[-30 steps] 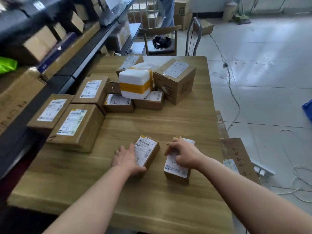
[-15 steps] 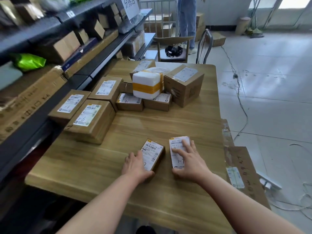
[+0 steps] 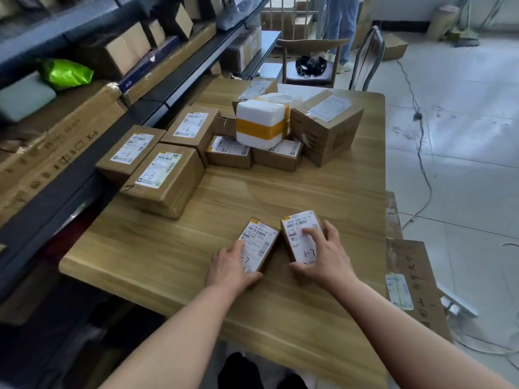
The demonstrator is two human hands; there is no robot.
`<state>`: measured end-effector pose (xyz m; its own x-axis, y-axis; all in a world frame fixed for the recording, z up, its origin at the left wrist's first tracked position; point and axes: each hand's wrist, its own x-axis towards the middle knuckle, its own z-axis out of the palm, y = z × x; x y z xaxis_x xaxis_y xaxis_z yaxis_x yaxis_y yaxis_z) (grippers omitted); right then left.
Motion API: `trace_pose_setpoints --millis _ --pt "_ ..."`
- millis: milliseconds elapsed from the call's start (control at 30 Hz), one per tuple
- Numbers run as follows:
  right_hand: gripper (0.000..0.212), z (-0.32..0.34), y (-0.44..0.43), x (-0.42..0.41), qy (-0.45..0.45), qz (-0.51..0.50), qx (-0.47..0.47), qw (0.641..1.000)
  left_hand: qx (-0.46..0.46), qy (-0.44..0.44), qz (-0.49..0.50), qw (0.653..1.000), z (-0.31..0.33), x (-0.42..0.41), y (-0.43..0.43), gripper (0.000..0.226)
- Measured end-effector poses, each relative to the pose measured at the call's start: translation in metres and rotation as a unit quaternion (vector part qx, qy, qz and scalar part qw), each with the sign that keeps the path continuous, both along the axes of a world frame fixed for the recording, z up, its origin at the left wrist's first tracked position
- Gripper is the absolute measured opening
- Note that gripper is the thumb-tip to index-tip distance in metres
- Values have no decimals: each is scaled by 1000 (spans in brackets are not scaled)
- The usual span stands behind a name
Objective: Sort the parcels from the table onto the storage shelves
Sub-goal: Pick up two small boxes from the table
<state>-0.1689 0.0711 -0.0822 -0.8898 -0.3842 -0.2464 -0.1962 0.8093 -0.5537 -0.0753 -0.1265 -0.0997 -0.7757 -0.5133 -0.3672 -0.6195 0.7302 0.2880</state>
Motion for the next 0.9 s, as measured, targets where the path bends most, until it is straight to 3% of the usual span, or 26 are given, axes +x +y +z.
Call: trace_pose_setpoints --millis 167,333,533,700,900 --pt "88 -11 11 21 21 -4 12 1000 42 24 29 998 -10 5 0 94" --pt "83 -8 8 23 21 20 28 999 44 -11 -2 999 -10 27 -2 102" --pt "78 -7 -27 55 28 62 26 997 77 5 70 995 -5 73 -12 105" --pt "78 -4 -65 109 23 127 20 991 43 40 151 987 4 113 -19 71" --pt "90 -4 -82 164 3 143 16 990 129 59 198 970 -2 172 -27 95"
